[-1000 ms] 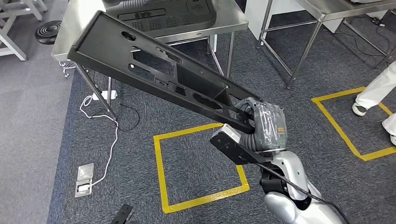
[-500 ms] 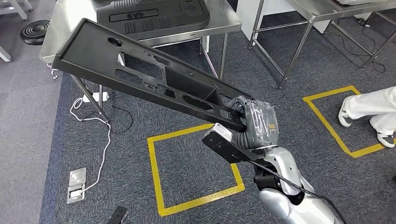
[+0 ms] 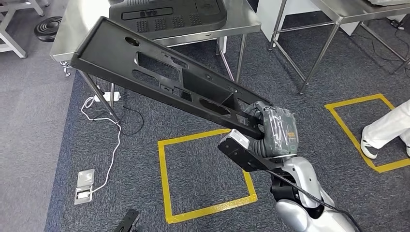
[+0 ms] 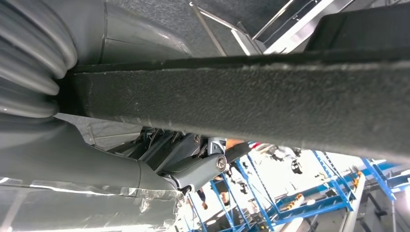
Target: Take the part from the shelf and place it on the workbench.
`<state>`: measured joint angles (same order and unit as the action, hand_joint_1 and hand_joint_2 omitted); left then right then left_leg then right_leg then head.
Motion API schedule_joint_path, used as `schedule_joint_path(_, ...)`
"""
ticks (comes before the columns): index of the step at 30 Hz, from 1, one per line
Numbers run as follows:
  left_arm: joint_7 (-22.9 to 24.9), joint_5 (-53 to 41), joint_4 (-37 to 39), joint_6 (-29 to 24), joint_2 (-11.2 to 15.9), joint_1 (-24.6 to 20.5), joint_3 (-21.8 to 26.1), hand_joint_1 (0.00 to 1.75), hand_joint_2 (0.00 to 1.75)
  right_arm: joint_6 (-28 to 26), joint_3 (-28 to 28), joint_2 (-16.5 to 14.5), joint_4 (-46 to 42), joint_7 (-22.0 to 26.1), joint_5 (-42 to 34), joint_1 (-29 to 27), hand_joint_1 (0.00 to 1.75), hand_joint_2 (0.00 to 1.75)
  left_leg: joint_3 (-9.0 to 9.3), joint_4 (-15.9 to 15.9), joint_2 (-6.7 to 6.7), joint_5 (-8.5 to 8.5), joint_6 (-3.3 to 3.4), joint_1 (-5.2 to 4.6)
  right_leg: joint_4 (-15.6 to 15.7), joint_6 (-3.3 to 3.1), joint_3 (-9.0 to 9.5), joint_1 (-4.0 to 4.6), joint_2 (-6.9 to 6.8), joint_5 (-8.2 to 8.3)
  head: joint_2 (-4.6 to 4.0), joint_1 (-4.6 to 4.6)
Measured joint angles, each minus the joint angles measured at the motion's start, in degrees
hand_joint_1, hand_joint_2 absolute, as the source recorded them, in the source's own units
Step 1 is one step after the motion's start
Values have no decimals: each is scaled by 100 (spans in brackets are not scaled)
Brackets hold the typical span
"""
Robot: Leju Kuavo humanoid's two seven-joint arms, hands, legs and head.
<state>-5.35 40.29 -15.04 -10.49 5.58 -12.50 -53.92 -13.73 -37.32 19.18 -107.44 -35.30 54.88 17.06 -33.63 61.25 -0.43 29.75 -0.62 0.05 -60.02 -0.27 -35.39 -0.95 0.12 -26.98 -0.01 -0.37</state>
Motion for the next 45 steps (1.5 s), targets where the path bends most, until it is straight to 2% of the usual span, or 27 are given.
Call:
schedule_joint_path(1,0,-2,-1,0,-1,-5,0,0,175,0,0,-2,0,1,2,3,175,175,-107,244,4,135,-33,12,12,-21,15,-11,-10,-4,1,-29)
schedule_joint_path(3,0,-3,-2,0,-1,-5,0,0,175,0,0,-2,1,0,2,7,175,175,-477,968,8,442,-79,36,14,-50,29,-10,-25,-23,1,-104)
schedule_joint_path(4,0,-3,-2,0,-1,1,0,0,175,1,0,-2,1,0,2,5,175,175,-652,1269,8,519,-91,48,13,-57,35,-9,-28,-32,1,-133)
schedule_joint_path(5,0,-4,-2,0,-1,6,0,0,175,1,-1,-2,1,0,2,5,175,175,-747,1396,9,489,-96,57,12,-59,45,-10,-29,-43,1,-157)
schedule_joint_path(6,0,-7,-2,0,-1,7,0,0,175,2,-1,-2,1,0,2,4,175,175,-733,1301,10,348,-94,64,12,-56,64,-13,-29,-57,1,-178)
schedule_joint_path(8,0,-13,-2,0,-1,1,0,0,175,2,-2,-3,1,1,2,5,175,175,-446,599,17,-90,-66,68,13,-30,128,-21,-29,-99,1,-211)
schedule_joint_path(10,2,-19,-2,0,-1,-14,0,0,175,4,-2,-4,1,3,1,14,175,175,-184,-13,24,-313,-21,40,11,22,168,-12,-26,-135,1,-225)
schedule_joint_path(12,6,-20,-2,0,-1,-23,0,0,175,7,-2,-4,1,3,0,23,175,175,-134,-156,17,-294,25,4,30,88,175,-2,-25,-142,1,-205)
schedule_joint_path(15,9,-25,-2,0,-2,-27,1,0,175,7,-2,-4,1,5,0,32,175,175,-78,-250,11,-310,121,34,-77,183,156,-9,-27,-249,1,-139)
schedule_joint_path(16,9,-31,-2,-1,-3,-31,1,0,175,7,-2,-4,1,10,-2,35,175,175,-53,-284,13,-317,156,47,-294,202,63,-10,-24,-375,0,-105)
schedule_joint_path(18,9,-48,-2,-6,-3,-38,2,0,175,2,-2,-5,2,25,-18,38,175,175,-33,-295,17,-307,205,37,-997,222,-290,-10,-21,-696,1,-28)
schedule_joint_path(19,10,-54,-2,-9,-3,-38,2,0,175,-4,-2,-5,5,38,-39,36,175,175,-28,-293,16,-298,217,30,-1325,228,-474,-9,-21,-796,1,0)
schedule_joint_path(20,14,-58,-2,-11,-3,-36,2,0,175,-11,-2,-4,9,57,-64,34,175,175,-20,-289,13,-286,226,23,-1502,229,-591,-8,-20,-796,1,26)
schedule_joint_path(21,17,-59,-2,-11,-3,-35,2,0,175,-19,-2,-4,13,77,-89,33,175,175,-5,-285,5,-271,228,20,-1459,224,-605,-7,-20,-678,1,51)
schedule_joint_path(22,21,-60,-2,-11,-3,-34,2,0,175,-25,-2,-5,15,94,-111,32,175,175,18,-277,-4,-250,223,19,-1202,213,-514,-6,-20,-466,1,73)
schedule_joint_path(24,24,-60,-2,-11,-4,-37,2,0,175,-34,-2,-6,17,107,-129,36,175,175,57,-247,-19,-192,190,10,-437,174,-199,4,-18,-61,1,116)
schedule_joint_path(25,26,-60,-2,-11,-5,-38,3,0,175,-38,-2,-6,19,108,-133,37,175,175,62,-230,-24,-167,167,2,-170,150,-86,11,-15,25,1,129)
schedule_joint_path(26,28,-61,-2,-11,-5,-39,3,0,175,-41,-2,-6,20,109,-135,38,175,175,59,-219,-26,-150,144,-5,-30,126,-31,19,-11,36,1,128)
schedule_joint_path(29,34,-64,-2,-11,-3,-41,3,0,175,-44,-2,-3,20,110,-137,40,175,175,76,-227,-30,-106,60,0,48,44,15,17,-5,1,1,103)
schedule_joint_path(31,35,-64,-6,-11,-3,-45,2,0,175,-45,-2,-5,19,114,-136,49,175,175,-9,-1,-24,48,-5,19,106,-8,78,-14,-17,1,1,61)
schedule_joint_path(34,35,-63,-13,-11,-8,-35,2,0,175,-44,-4,-8,20,118,-137,59,175,175,-568,1054,-11,437,-83,74,125,-59,157,-27,-39,-51,0,-48)
schedule_joint_path(35,35,-63,-13,-11,-8,-27,2,0,175,-44,-5,-8,21,118,-137,57,175,175,-727,1295,-10,453,-100,85,124,-64,187,-28,-40,-78,0,-75)
schedule_joint_path(36,35,-64,-13,-11,-8,-21,2,0,175,-44,-7,-8,21,118,-138,56,175,175,-787,1322,-10,354,-110,93,123,-60,226,-31,-39,-110,1,-101)
schedule_joint_path(38,35,-64,-13,-11,-8,-19,2,0,175,-44,-8,-9,21,118,-138,55,175,175,-590,739,-6,-117,-103,100,122,-33,334,-42,-35,-186,0,-153)
schedule_joint_path(40,35,-63,-13,-11,-8,-22,2,0,175,-44,-8,-9,21,119,-138,60,175,175,-298,79,-3,-413,-63,80,123,21,414,-39,-30,-257,0,-184)
schedule_joint_path(41,35,-63,-13,-12,-8,-24,3,0,175,-45,-8,-10,21,120,-138,63,175,175,-216,-97,-1,-430,-35,62,124,53,425,-35,-27,-278,0,-187)
schedule_joint_path(45,34,-63,-14,-13,-8,-21,3,0,175,-46,-8,-9,20,120,-136,67,175,175,-119,-252,-7,-340,95,47,100,185,428,-46,-27,-362,-1,-117)
